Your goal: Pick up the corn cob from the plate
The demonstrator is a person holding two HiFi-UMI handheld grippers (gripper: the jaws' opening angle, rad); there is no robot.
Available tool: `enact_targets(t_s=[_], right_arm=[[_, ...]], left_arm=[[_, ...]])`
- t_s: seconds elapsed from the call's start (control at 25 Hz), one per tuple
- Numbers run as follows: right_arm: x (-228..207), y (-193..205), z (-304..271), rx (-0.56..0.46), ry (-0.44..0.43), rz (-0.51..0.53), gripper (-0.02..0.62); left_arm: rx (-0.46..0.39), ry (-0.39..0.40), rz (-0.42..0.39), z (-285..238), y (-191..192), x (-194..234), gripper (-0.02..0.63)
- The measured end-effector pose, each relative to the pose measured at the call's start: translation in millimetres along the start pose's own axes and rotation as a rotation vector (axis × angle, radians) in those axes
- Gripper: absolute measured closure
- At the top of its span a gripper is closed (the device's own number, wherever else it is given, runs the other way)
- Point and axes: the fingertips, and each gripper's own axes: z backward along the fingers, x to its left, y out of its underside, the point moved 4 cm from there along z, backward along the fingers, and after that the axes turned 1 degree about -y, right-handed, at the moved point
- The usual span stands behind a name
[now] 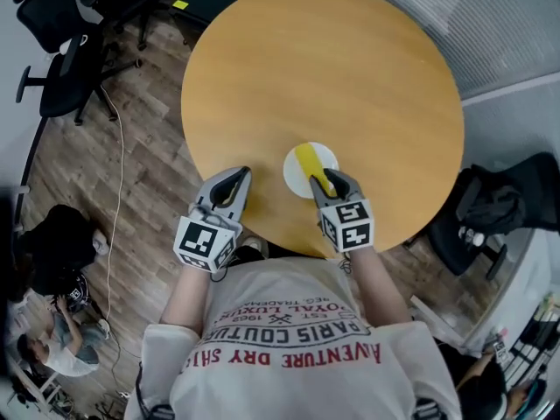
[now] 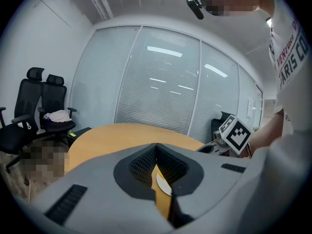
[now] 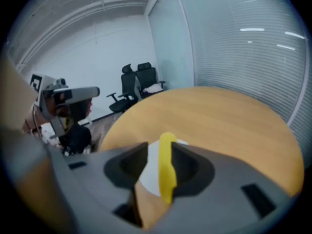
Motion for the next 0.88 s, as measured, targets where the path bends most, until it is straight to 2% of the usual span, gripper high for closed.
enact_targets(t_s=[0.04,0.2,0.64,0.88], right_arm=[[-2,3,-8,0.026,-0.005,0.010,0.424],[-5,19,-37,0.126,-0.011,0.038,0.373],[-13,37,-82,0.292,0.010,0.034,0.345],[-13,38,-89,0.330,0.036,0.050,0.339]], left_arm=[[0.008,-0.005,0.006,-3,4,3,0.571],[0.046,-0.039,0.025,-6,21,14,0.571],[0.076,-0.113,0.085,-1,42,37,0.571],[0.088,-0.121,0.089,-1,44,41,0.571]])
